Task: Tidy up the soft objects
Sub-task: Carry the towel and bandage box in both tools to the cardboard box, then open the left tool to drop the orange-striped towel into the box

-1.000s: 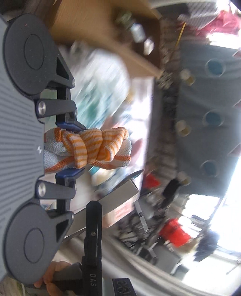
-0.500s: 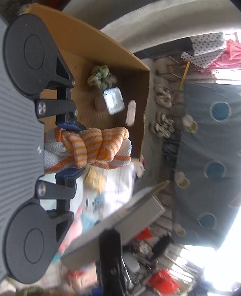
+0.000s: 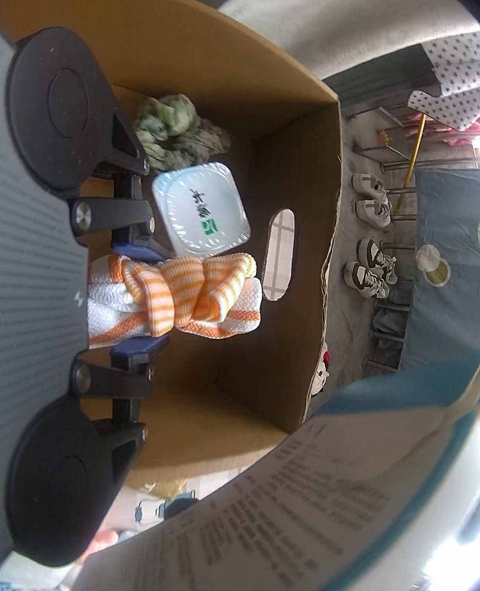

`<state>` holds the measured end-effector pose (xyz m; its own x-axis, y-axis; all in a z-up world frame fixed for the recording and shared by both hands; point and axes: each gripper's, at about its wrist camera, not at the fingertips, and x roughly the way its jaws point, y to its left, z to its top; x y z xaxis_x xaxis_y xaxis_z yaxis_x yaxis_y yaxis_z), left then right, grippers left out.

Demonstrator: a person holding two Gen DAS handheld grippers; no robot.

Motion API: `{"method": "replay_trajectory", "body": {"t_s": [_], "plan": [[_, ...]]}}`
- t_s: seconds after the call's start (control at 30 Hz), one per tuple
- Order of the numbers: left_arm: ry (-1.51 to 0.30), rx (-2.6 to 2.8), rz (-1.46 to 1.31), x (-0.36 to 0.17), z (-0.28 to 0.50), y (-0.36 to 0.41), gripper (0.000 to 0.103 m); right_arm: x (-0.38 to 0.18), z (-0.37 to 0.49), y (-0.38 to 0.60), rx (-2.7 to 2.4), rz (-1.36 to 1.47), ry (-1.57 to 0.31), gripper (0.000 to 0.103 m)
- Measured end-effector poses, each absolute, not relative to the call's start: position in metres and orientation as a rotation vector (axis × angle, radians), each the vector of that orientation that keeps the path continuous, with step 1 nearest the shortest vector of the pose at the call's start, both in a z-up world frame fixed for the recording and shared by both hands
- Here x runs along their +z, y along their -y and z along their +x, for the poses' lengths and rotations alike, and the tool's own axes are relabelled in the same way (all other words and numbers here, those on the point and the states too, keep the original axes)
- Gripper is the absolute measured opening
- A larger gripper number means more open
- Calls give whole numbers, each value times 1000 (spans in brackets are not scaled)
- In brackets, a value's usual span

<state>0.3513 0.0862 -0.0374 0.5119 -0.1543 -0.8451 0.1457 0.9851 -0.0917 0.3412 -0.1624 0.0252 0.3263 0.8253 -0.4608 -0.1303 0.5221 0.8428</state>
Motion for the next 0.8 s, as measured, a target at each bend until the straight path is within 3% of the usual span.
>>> {"method": "replay_trajectory", "body": {"t_s": [0.3,0.67,0.8], "plan": [[-1024,-162,-54,-43,358,-88,59,10,346,171,703,878,-1046,73],[-988,-74,-318,0,324,-138,61,2,343,173,713,986,-1027,74],[-954,-34,-454,18,311,-163,66,4,339,168,720,934,-1017,74]]}}
